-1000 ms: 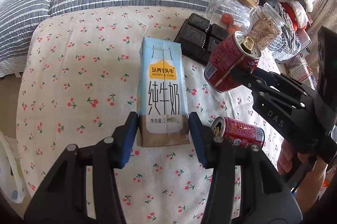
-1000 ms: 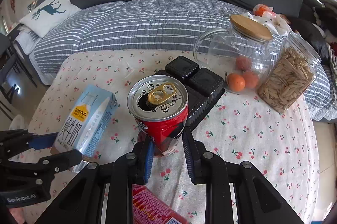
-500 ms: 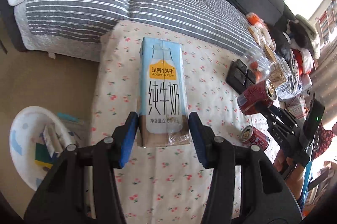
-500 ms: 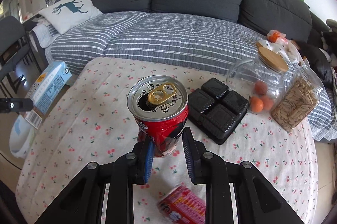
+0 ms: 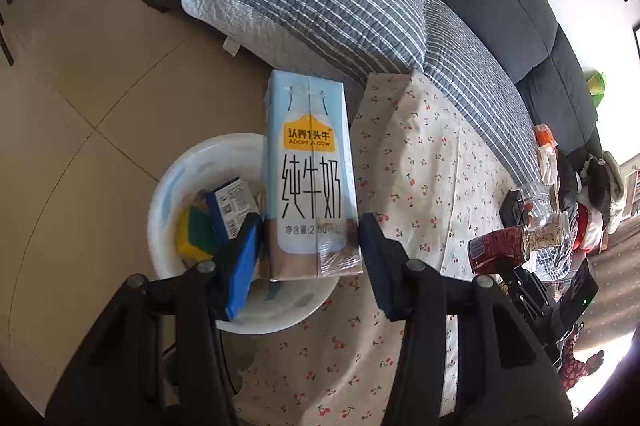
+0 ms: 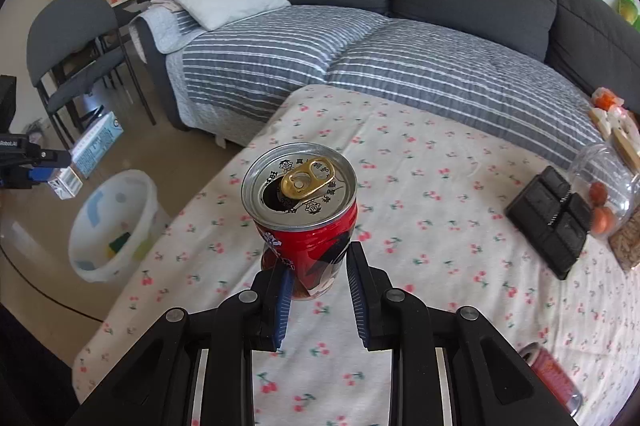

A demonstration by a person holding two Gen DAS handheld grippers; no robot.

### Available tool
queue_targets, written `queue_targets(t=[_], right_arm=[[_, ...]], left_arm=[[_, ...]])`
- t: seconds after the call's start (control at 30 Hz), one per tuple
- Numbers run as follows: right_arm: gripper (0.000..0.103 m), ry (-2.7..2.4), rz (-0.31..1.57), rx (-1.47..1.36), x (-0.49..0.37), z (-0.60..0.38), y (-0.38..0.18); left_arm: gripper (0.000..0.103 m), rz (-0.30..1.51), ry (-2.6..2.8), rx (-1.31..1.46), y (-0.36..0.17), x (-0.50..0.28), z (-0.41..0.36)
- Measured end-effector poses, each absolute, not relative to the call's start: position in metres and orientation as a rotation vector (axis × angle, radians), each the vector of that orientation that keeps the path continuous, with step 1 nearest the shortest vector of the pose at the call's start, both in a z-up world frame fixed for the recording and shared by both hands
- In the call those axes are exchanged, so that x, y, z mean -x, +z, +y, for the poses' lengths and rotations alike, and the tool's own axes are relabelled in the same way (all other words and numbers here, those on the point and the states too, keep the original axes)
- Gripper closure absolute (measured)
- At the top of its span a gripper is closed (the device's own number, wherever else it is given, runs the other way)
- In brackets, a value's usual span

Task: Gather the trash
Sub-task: 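Carry the milk carton and red can over the white bin and release both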

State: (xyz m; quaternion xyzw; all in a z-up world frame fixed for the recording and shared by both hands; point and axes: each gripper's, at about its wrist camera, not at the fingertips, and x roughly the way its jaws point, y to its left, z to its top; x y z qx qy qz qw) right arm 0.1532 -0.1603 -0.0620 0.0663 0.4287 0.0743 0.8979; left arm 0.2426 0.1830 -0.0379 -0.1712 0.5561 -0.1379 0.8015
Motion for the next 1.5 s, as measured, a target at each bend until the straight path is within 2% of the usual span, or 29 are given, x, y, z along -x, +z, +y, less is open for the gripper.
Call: queue_targets(t=[0.43,0.97,1.2,1.5], right_arm=[[0.076,0.389,0.946,-0.163,-0.168,-0.03,-0.076],[0.078,0.484,1.012,-0.124,-0.21,0.057,-0.071],[0.077,0.451,1.003,-0.066,-0.206,0.068,-0.072],[0.076,0.421,0.992,-0.103,-0.19,0.034,-0.07]], left_arm=[[0.052,1.257,-0.211,0.384,-0.07,-0.243,0.204],[0.051,1.247,-0.169,0.358,-0.079,-0.245,0.205],[0.052,1.286,-0.14,0.304,-0.093,-0.247,0.197],[0.052,1.311,-0.117,0.231,-0.102,-0.245,0.183]])
